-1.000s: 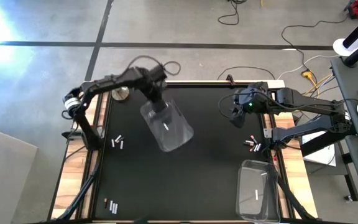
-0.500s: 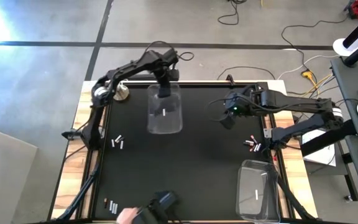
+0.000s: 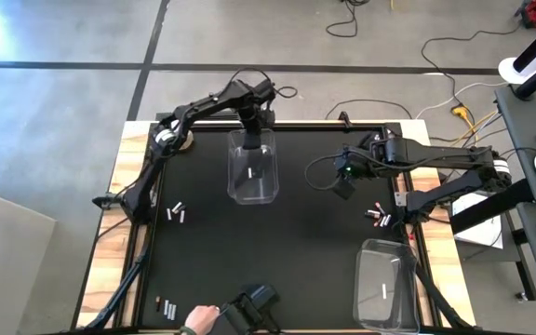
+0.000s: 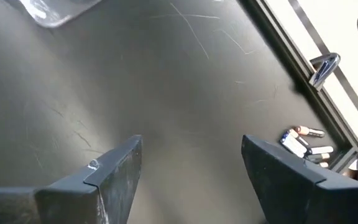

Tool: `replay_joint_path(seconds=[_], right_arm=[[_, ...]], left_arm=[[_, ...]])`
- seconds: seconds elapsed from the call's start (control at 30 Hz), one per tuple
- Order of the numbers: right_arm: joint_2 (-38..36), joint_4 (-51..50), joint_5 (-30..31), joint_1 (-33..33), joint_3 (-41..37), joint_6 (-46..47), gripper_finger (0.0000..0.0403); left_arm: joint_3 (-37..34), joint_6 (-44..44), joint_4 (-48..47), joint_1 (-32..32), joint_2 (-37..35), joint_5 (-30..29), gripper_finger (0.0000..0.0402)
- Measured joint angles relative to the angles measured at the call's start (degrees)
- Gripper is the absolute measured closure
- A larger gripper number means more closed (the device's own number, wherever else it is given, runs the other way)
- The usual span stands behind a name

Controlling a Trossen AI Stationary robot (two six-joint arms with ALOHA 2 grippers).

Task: Sort batteries
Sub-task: Move the top transparent bin to the top of the table, then move the bottom transparent bin to the top of the table

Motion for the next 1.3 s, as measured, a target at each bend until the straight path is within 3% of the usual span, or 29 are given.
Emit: replay_joint_path(seconds=[0.53, 0.8, 0.97, 1.1, 1.3], right_arm=[[0.00, -2.54, 0.11, 0.02, 0.02, -0.75, 0.0102], [0.00, -5.71, 0.11, 0.02, 0.02, -0.72, 0.0101], [-0.40, -5.76, 0.11, 0.13, 0.01, -0.36, 0.0114], [-1.14, -4.97, 0.51, 2.82, 0.02, 1.13, 0.0127], [-1.09, -1.25, 0.92, 12.72, 0.02, 6.71, 0.0150]], left_arm=[[0.35, 2.31, 2.51, -0.55, -0.04, -2.83, 0.0399], [1.21, 0.35, 4.60, -0.58, -0.04, -3.18, 0.0324], [6.49, -5.34, 2.39, -0.63, -0.04, -3.27, 0.0271], [14.15, -12.49, -0.74, -0.94, -0.20, -2.96, 0.0253], [10.07, -25.57, -1.25, -2.76, -6.81, 0.95, 0.0253]])
